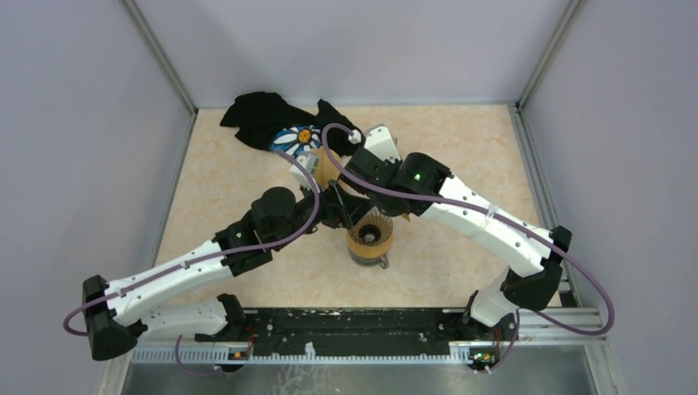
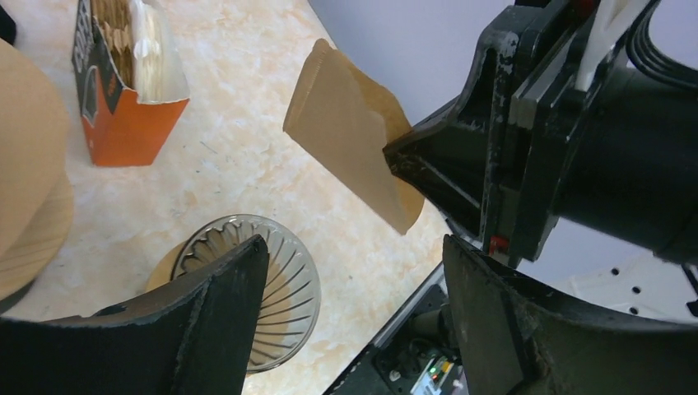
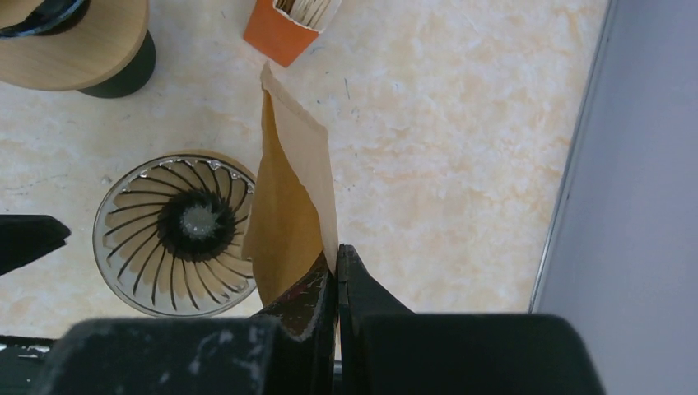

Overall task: Place the coffee filter in the dripper
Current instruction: Place the coffee filter in the coffee dripper.

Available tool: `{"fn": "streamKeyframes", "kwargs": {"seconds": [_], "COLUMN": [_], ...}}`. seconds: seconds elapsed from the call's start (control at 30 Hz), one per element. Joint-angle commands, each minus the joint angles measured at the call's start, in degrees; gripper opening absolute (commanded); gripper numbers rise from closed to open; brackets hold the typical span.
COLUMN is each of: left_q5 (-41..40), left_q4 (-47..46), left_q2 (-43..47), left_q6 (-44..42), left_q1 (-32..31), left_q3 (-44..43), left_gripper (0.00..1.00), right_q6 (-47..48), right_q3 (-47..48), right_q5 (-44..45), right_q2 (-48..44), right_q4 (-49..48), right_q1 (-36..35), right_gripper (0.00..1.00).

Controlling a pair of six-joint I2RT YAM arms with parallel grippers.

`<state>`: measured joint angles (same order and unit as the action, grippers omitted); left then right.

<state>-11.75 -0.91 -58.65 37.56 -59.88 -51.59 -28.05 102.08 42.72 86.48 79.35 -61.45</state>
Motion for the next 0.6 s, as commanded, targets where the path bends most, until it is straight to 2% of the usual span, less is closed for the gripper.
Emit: {"fn": "streamKeyframes", "kwargs": {"seconds": [0.0, 0.57], "left_q5": [-3.5, -13.0], "left_q4": [-7.0, -15.3], "left_q2": [-2.0, -6.2], "left_q6": [4.6, 9.6], "left_q1": [-1.8, -5.1], "left_q3": [1.1, 4.1], "left_gripper": [0.83, 0.83], "right_q6": [-3.8, -3.8], "right_q3": [5.0, 5.6], "right_q5": [3.7, 1.9], "right_q2": [0.4, 1.5], "right_q4": [3.1, 0.9], "right_q1": [-1.4, -2.6], "right_gripper": [0.0, 0.0]}}
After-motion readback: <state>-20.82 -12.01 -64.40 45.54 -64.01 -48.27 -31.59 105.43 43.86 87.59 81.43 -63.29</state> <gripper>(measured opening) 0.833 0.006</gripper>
